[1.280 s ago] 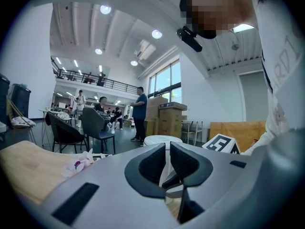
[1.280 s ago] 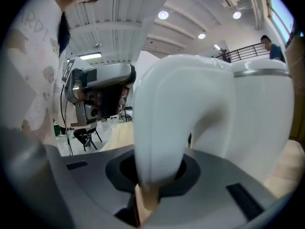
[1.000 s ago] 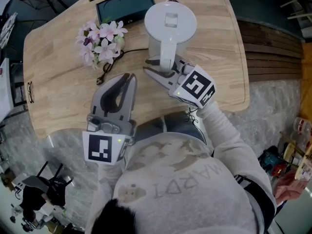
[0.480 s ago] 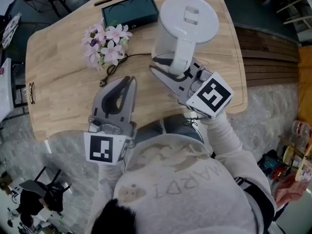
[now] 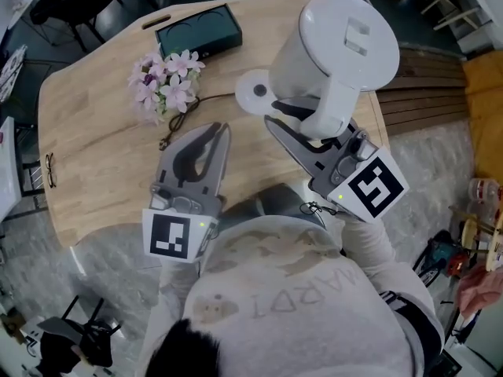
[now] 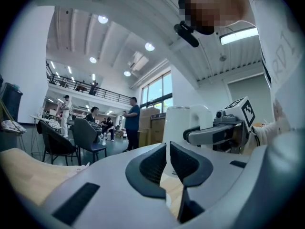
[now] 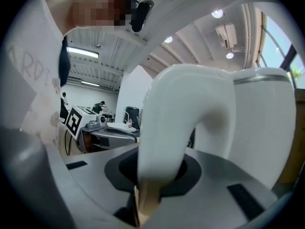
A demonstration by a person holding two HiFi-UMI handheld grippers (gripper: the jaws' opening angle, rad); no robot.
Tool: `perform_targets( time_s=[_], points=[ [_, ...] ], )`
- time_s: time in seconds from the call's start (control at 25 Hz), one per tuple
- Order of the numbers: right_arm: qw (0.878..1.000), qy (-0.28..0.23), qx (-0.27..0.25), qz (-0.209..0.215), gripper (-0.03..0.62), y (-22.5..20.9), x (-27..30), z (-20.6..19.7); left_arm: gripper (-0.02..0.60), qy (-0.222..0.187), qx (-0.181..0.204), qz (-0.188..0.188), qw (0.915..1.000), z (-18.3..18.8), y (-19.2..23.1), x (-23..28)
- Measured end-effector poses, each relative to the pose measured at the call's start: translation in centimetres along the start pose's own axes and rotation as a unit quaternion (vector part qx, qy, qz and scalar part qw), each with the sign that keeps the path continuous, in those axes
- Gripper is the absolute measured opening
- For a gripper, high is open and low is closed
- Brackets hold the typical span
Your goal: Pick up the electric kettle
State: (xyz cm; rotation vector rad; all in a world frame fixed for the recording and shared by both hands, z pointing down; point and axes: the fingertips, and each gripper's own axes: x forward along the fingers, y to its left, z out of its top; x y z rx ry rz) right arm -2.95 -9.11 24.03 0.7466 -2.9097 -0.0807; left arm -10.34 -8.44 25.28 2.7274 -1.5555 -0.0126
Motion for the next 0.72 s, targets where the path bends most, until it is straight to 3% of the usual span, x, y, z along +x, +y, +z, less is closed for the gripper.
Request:
perform_targets(
  time_s=[0.36, 0.72],
  points=[
    [0.999, 0.000, 0.000, -0.037, 0.071, 2.3, -1.8, 0.8, 0.172, -0.018, 0.006, -0.045, 0.9988, 0.9, -2.0, -1.1],
    [0.999, -0.008, -0.004, -0.049, 0.071, 4.2, -2.8, 2.0, 0.172, -0.024, 0.009, -0.057, 0.9980, 1.6, -3.0, -2.8]
  ],
)
